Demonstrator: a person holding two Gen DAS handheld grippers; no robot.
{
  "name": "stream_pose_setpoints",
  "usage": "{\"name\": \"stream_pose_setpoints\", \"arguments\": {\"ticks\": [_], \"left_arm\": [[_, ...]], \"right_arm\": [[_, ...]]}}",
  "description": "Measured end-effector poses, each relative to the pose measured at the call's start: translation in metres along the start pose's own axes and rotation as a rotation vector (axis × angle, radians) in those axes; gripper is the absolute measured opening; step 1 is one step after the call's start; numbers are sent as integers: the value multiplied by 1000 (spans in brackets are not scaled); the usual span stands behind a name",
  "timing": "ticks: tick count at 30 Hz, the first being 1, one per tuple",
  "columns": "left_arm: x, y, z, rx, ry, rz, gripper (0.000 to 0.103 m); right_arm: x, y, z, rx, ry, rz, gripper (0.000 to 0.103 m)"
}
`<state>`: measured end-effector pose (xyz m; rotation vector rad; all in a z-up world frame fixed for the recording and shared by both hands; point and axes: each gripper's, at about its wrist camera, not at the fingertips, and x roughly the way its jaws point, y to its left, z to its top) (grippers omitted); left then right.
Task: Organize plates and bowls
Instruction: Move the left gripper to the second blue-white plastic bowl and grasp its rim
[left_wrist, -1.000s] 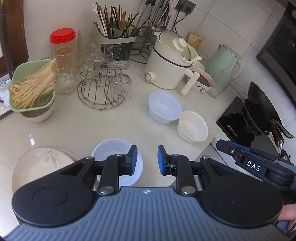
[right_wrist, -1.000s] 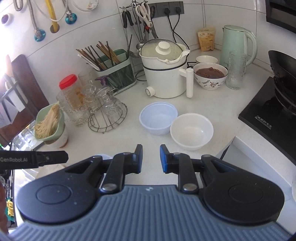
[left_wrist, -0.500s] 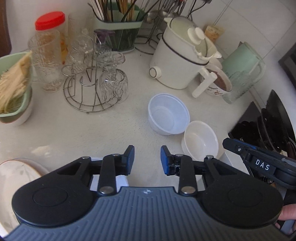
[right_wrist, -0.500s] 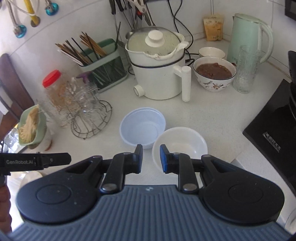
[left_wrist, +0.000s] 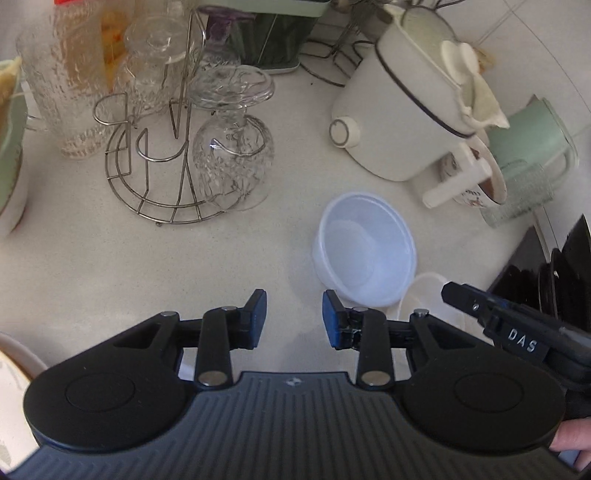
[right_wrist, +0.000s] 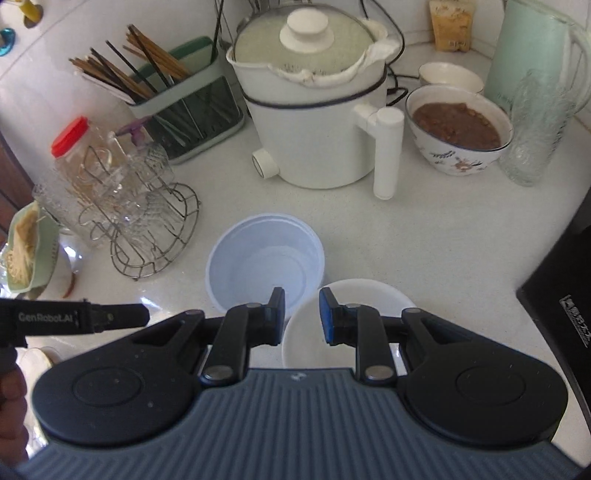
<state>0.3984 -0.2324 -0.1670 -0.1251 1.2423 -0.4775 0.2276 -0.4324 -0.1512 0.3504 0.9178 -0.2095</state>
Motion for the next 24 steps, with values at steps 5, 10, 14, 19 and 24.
{"name": "stream_pose_setpoints", "arguments": {"ticks": [5,10,14,19,24], "left_arm": [[22,-1,19,3,21,-25,38],[39,-10,35,21,7,-43,38],[54,-10,47,8,31,-67,35],[69,-13,54,19,61,-63,30],[76,-11,57,3,78,-57,19]], "right_arm": [[20,-4,14,-22,28,-3,24],[36,-16,24,-15,53,-7,24],[50,-23,31,11,47,6,23],[66,-26,35,16,56,22,23],[78,-27,33,26,106,30,22]]}}
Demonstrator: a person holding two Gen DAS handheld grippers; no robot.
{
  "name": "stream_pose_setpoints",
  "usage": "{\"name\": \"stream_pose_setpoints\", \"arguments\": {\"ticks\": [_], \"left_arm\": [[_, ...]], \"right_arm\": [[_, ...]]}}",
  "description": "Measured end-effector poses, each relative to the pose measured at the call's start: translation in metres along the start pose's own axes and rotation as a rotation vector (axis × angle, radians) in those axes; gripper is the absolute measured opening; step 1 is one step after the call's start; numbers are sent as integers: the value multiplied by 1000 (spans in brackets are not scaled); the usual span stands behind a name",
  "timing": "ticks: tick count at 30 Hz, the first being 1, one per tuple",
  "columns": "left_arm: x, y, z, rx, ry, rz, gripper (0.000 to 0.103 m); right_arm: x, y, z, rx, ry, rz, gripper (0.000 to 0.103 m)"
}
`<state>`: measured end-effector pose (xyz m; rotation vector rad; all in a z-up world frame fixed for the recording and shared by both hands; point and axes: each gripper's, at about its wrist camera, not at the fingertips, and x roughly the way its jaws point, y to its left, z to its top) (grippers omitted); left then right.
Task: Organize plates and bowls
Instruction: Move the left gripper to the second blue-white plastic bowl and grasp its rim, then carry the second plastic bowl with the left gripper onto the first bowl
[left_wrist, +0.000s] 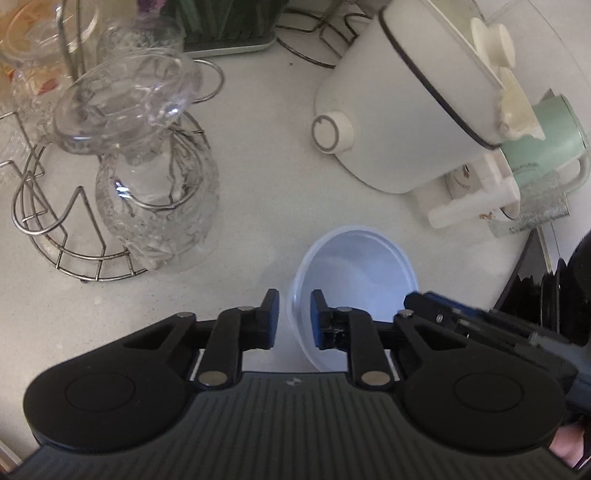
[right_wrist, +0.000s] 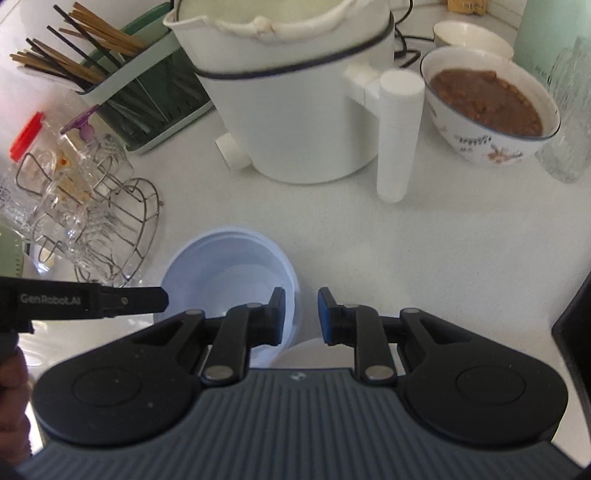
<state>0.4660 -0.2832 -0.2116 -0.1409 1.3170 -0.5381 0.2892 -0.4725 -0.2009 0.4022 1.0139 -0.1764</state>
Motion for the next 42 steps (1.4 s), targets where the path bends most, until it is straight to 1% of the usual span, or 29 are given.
{"name": "stream_pose_setpoints", "arguments": {"ticks": [2,4,7,9,13,16,19,27,30,33,36,38,42], "left_arm": [[1,1,0,-4,2,-8,15],[2,2,0,-2,2,2,13],[4,3,1,6,13,6,12],[7,3,2,17,17,7,12],[9,4,3,1,23,-7,11],[6,1,1,10,18,9,11],[0,2,1,4,11,9,11],[-33,0,-9,6,-36,-5,11],[-46,3,-14,-5,-49,-22,11],[-59,4,-18,8,-63,-23,11],[-72,4,-24,19,-78,-27,11],[-80,7,-27,2,-91,-50,12],[-99,14,-39,-29,-114,-95,12]], "right_arm": [[3,2,0,-2,9,6,22],[6,3,1,1,13,16,20],[11,5,1,-4,22,25,20],[13,6,0,-5,28,26,17],[15,7,-1,-3,29,36,16],[12,10,-1,-16,27,52,16],[10,13,0,-18,21,66,16],[-13,20,-2,3,-14,93,16],[-24,26,-5,-12,-32,99,16],[-34,30,-8,3,-47,113,16],[-47,37,-12,-14,-74,114,16],[-55,42,-16,-34,-90,108,16],[-66,47,-23,-31,-105,107,16]]}}
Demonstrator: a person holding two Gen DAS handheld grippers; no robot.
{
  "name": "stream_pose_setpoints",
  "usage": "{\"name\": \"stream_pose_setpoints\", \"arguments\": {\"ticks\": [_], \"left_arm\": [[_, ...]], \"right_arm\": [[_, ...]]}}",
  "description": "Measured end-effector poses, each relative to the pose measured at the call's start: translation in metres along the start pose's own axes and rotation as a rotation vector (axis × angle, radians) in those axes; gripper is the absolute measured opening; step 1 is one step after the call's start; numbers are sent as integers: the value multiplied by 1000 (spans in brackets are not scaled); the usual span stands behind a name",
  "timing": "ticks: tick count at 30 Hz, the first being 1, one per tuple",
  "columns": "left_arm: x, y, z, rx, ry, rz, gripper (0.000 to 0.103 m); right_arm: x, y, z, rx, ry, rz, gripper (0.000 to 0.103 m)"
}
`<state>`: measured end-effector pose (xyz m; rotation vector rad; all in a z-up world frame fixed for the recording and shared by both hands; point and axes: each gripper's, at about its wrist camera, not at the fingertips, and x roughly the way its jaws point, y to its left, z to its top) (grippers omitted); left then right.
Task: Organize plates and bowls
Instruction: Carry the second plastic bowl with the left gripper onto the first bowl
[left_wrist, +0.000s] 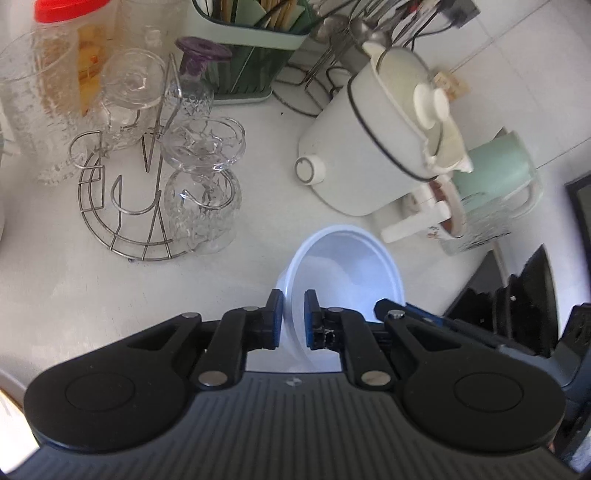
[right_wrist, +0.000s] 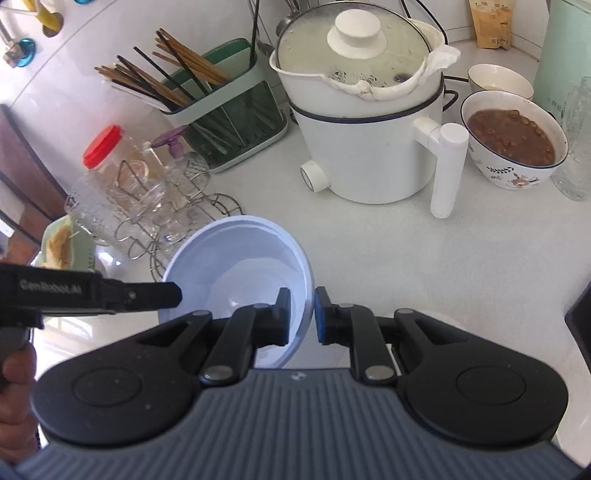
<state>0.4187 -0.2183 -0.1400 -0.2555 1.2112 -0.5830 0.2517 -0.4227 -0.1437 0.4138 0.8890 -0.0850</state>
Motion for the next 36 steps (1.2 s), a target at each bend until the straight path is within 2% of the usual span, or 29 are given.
{"name": "stream_pose_setpoints", "arguments": {"ticks": [15,20,27,36], "left_arm": [[-56,-6,-27,70,-61,-46,12],[-68,-3,-39,65,-73,-56,12],[-89,11,-56,27,-106,-45,12],[-108,37,-80,-51,-123,6,12]], "right_arm": [[-54,26,-26,-19,-124,-15,17],[-65,32,-33,-29,-143,-9,18],[-70,41,-43,-19,-124,46,18],[-59,64,-55,-65,-60,100,18]]}}
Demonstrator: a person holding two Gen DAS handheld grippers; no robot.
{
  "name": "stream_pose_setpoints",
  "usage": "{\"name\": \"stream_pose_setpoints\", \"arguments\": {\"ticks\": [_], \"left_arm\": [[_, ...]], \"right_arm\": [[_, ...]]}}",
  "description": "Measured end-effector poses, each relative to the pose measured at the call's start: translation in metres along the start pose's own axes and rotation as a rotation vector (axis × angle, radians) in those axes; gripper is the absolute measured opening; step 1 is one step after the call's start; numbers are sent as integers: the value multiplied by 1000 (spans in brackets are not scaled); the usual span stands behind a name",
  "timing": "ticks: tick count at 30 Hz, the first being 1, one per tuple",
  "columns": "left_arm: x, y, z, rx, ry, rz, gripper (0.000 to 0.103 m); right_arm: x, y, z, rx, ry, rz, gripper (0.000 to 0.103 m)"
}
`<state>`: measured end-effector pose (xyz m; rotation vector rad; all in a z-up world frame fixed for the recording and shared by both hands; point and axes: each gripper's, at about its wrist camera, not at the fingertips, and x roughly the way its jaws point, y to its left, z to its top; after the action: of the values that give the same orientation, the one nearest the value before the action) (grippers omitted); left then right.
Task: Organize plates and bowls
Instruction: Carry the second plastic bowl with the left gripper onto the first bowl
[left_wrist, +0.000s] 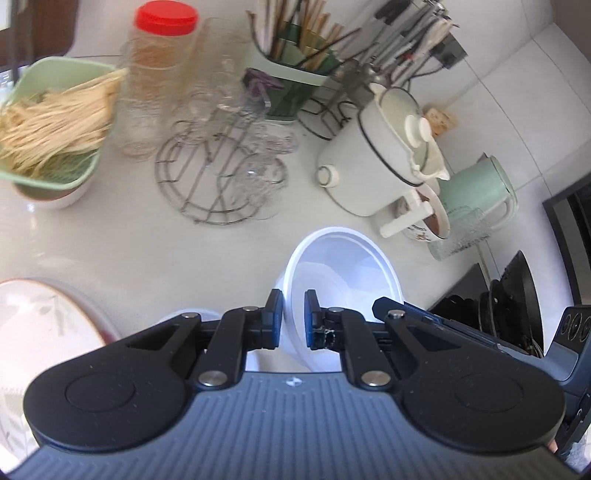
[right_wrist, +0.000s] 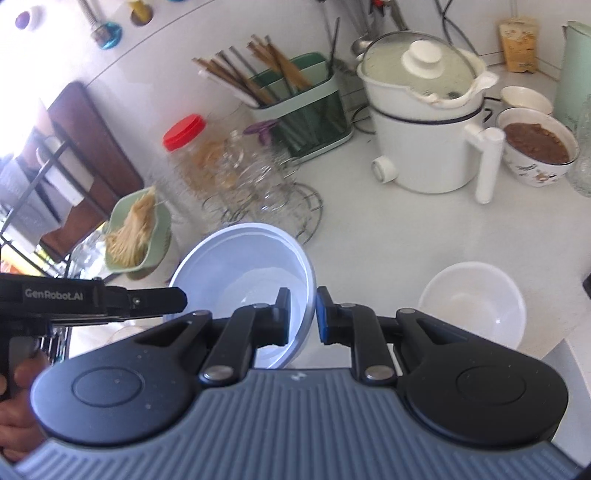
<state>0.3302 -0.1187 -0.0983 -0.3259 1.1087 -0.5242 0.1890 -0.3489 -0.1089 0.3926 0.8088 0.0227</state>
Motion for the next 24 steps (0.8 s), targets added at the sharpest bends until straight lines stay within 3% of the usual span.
{"name": "stream_pose_setpoints", "arguments": {"ticks": [12,24], "left_arm": [[-31,42,-23,-131,-48,41,12],[-28,69,-42,-181,2,102,12]], "right_arm": [[19,36,-12,-84,84,54,18],[48,54,-37,-80,184,37,19]]}}
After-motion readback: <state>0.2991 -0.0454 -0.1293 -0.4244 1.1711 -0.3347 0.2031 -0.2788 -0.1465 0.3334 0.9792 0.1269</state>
